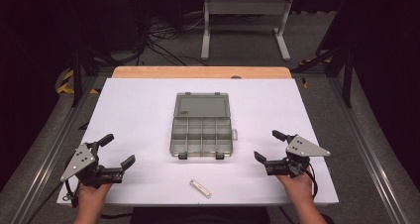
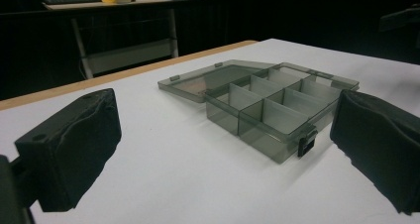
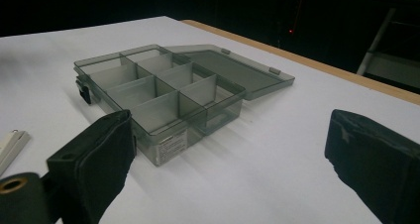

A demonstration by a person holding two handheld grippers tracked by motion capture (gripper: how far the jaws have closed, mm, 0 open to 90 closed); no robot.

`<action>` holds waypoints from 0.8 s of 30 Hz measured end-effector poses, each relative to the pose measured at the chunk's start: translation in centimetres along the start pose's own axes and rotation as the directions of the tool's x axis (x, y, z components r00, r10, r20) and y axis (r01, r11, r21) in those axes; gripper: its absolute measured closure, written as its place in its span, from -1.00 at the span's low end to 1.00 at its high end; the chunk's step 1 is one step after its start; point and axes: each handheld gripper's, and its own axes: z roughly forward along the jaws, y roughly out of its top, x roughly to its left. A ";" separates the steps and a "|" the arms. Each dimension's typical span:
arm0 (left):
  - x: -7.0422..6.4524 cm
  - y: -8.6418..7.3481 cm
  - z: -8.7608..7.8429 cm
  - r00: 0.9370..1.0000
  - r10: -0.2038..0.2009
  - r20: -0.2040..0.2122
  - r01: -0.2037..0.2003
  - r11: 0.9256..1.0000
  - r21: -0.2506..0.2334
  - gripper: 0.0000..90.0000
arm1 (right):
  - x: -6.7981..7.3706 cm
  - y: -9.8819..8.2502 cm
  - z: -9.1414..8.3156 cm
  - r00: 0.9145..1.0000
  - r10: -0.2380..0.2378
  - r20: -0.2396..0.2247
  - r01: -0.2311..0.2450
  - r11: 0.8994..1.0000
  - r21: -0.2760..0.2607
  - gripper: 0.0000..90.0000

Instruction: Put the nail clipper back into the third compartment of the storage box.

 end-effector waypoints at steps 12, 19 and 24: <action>0.0 0.1 -0.2 1.000 0.009 0.005 -0.009 1.000 0.003 -0.99 | 0.4 0.3 0.2 1.000 -0.022 -0.019 0.023 1.000 0.013 -0.87; -0.1 0.2 -0.2 1.000 0.011 0.002 -0.011 1.000 0.000 -0.99 | 0.4 0.3 0.2 1.000 -0.014 -0.025 0.015 1.000 0.008 -0.87; -0.3 0.3 -0.1 1.000 0.023 -0.002 -0.023 1.000 -0.003 -0.99 | 0.6 0.7 0.6 0.999 -0.008 -0.047 0.008 1.000 0.003 -0.87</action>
